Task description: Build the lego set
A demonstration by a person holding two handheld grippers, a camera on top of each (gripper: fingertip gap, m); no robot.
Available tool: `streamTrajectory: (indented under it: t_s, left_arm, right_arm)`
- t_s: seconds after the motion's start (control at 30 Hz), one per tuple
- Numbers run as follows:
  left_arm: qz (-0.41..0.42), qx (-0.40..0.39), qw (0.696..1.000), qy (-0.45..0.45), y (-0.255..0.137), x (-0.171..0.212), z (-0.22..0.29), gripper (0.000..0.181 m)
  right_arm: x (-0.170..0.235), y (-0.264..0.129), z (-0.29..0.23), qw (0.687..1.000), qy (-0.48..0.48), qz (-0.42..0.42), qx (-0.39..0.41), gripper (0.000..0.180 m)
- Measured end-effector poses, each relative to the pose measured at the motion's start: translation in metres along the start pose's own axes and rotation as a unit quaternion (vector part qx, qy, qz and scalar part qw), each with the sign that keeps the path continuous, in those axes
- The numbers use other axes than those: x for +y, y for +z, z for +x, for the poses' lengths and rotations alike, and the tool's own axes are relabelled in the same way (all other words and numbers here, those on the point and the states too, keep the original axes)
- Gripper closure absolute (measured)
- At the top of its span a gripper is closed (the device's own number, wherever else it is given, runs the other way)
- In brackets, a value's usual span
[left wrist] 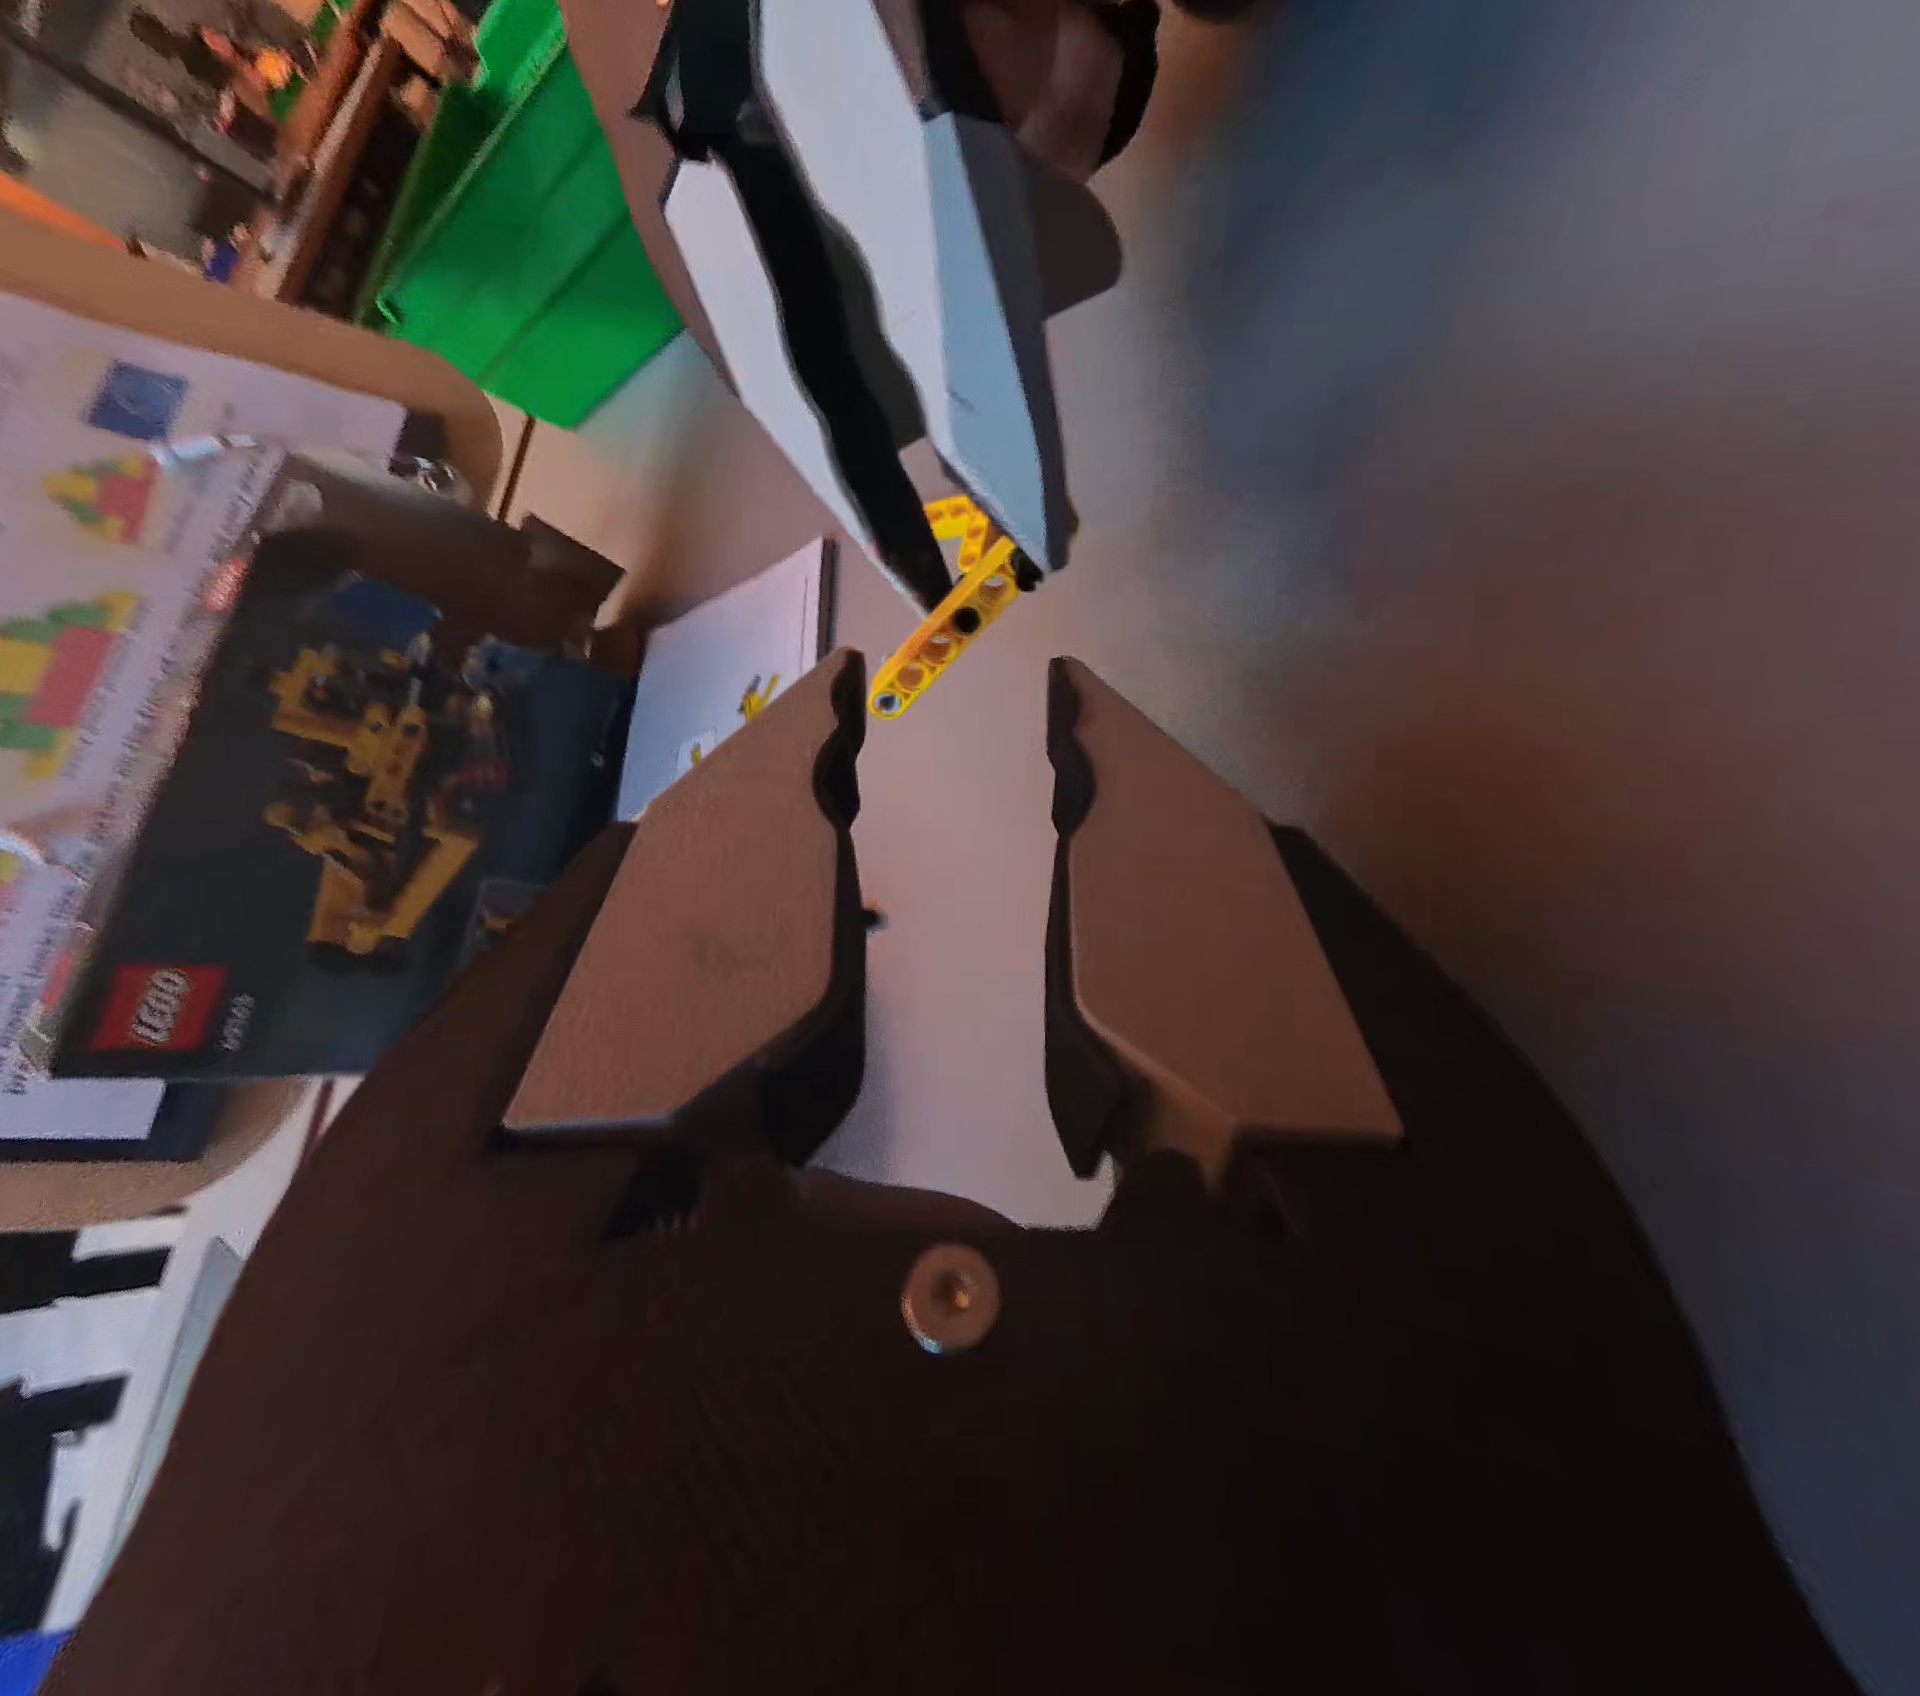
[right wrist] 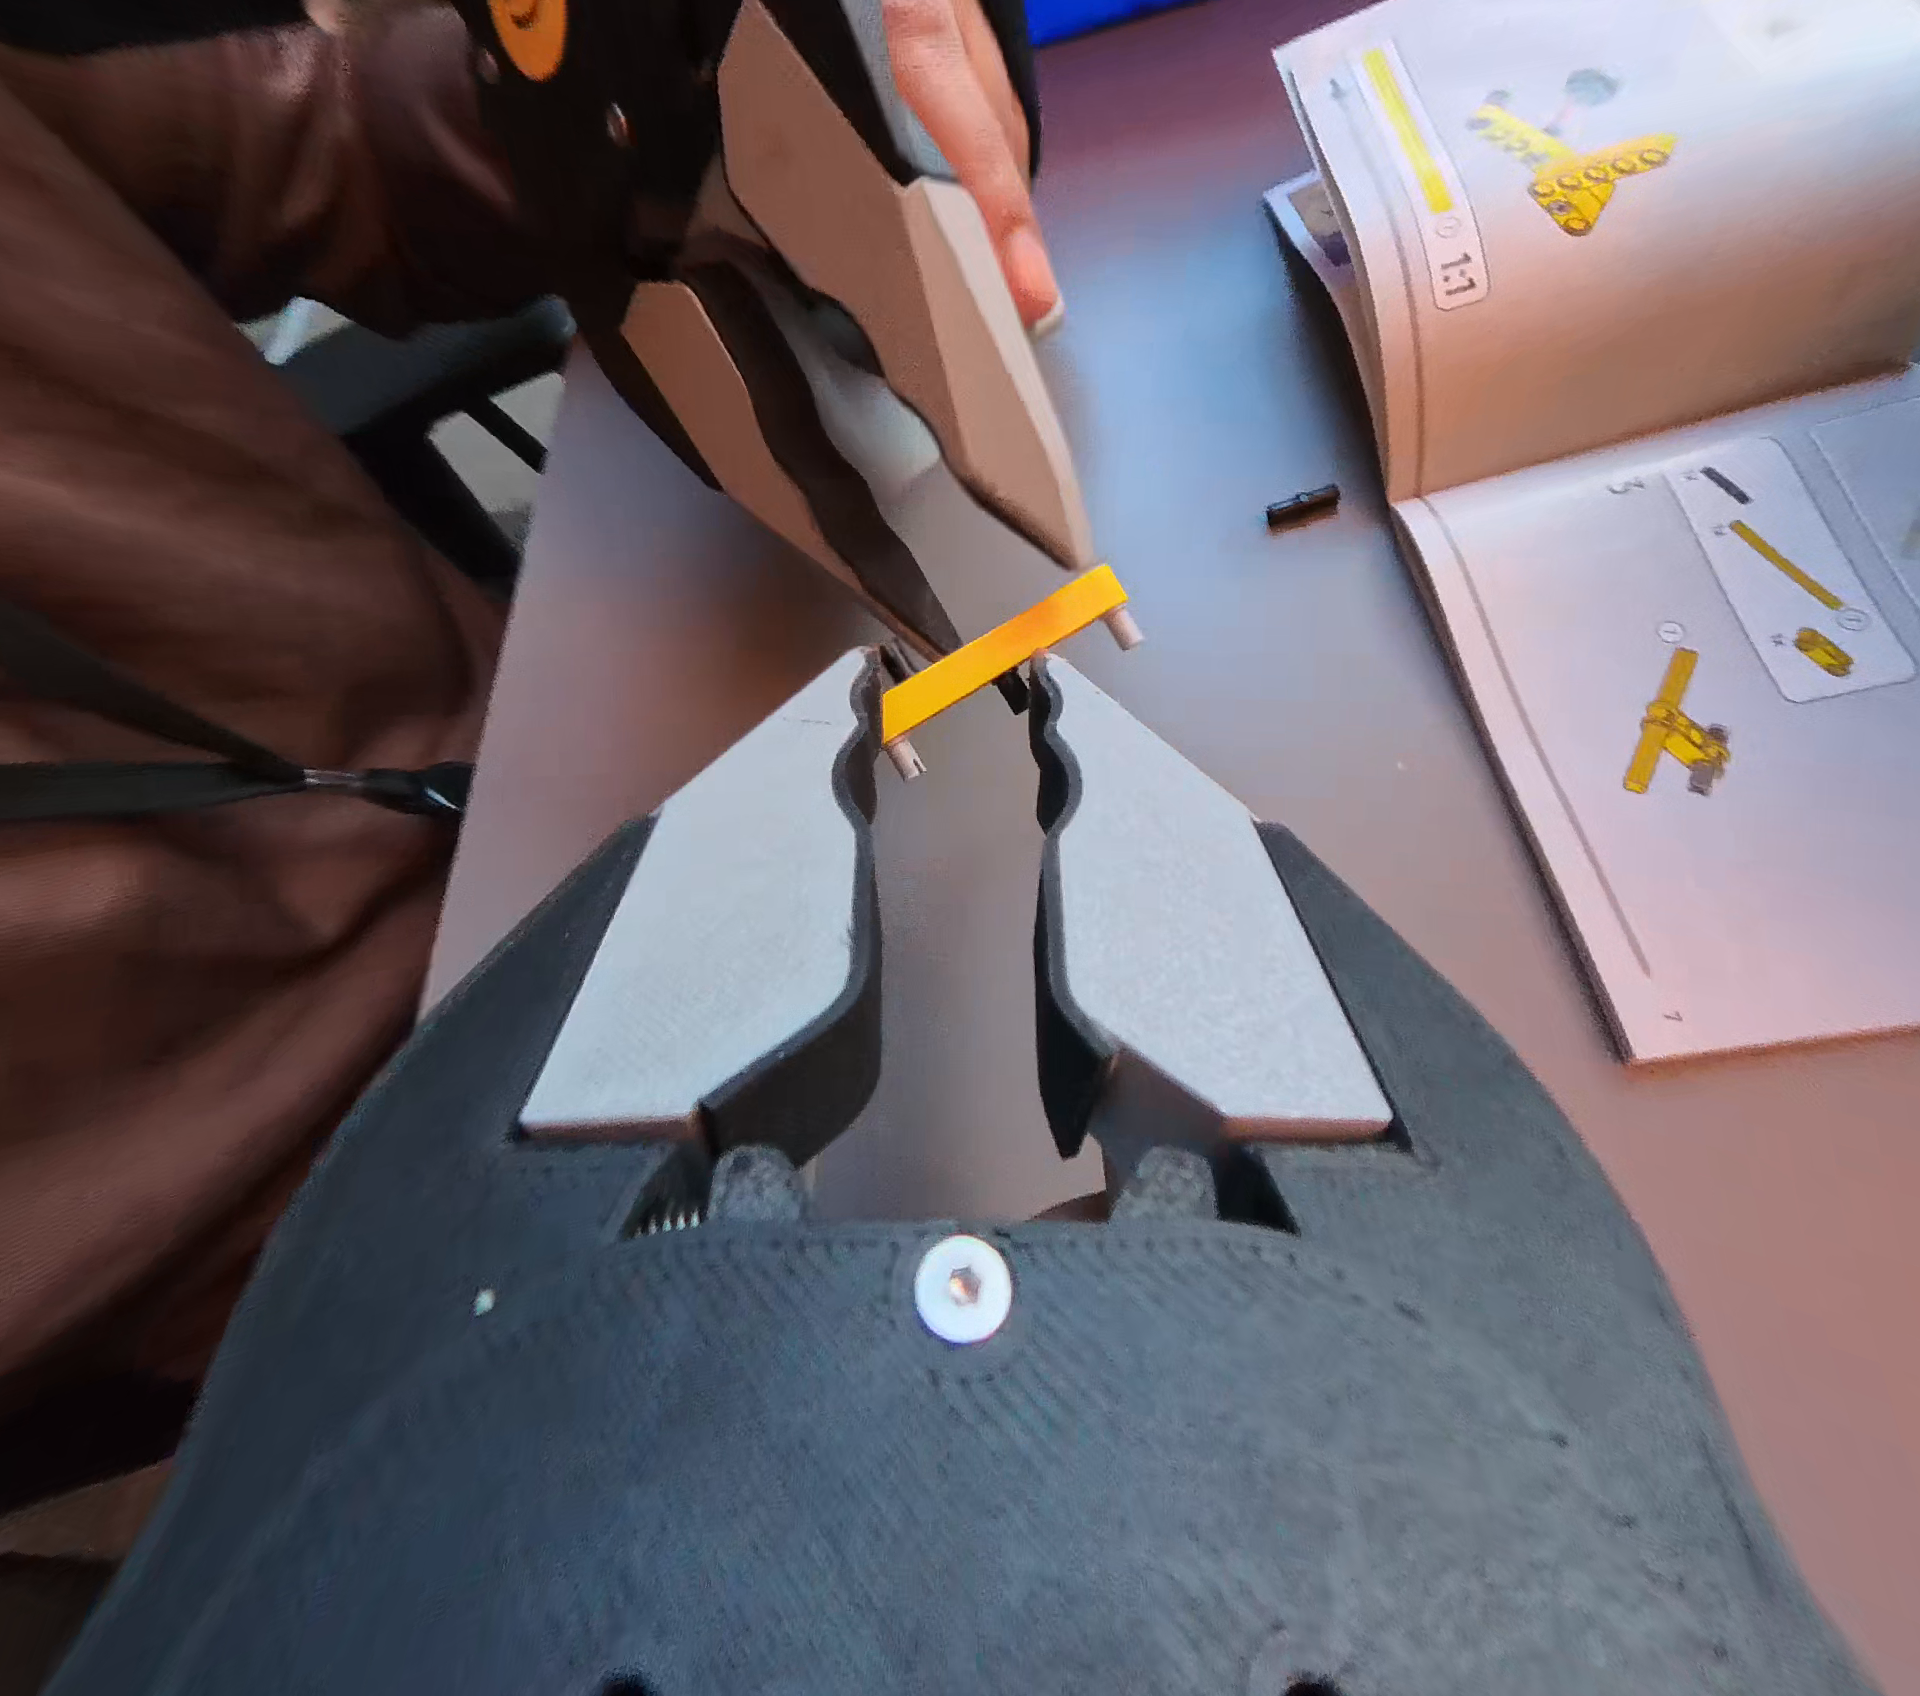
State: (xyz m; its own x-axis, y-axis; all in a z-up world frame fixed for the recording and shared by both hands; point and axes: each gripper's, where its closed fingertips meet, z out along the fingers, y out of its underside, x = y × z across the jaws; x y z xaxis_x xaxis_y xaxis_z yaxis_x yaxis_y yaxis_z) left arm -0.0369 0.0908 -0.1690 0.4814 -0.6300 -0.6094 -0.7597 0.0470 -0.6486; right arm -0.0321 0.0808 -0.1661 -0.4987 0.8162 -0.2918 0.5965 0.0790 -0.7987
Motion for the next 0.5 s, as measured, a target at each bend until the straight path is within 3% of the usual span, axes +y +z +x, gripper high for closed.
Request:
streamTrajectory:
  t_s: [0.1,0.17,0.27,0.4,0.5]
  left_arm:
    - [0.023,-0.006,1.000,0.021,-0.003,-0.009,0.002,0.149]
    - [0.029,-0.009,0.999,0.038,-0.003,-0.010,0.003,0.162]
    - [0.035,0.002,0.998,0.053,-0.003,-0.010,0.008,0.169]
    - [0.010,0.014,0.999,0.043,0.000,-0.003,0.008,0.171]
    - [-0.035,-0.008,0.999,0.010,0.007,0.011,-0.003,0.176]
  right_arm:
    - [-0.007,-0.005,-0.018,0.997,0.005,0.026,-0.067,0.154]
    - [-0.006,-0.005,-0.029,0.995,-0.002,0.024,-0.098,0.154]
    - [-0.003,-0.002,-0.033,0.994,-0.004,0.013,-0.110,0.154]
    - [-0.002,-0.003,-0.027,0.995,0.007,0.013,-0.100,0.155]
    - [0.000,-0.007,-0.002,1.000,0.013,0.003,-0.026,0.144]
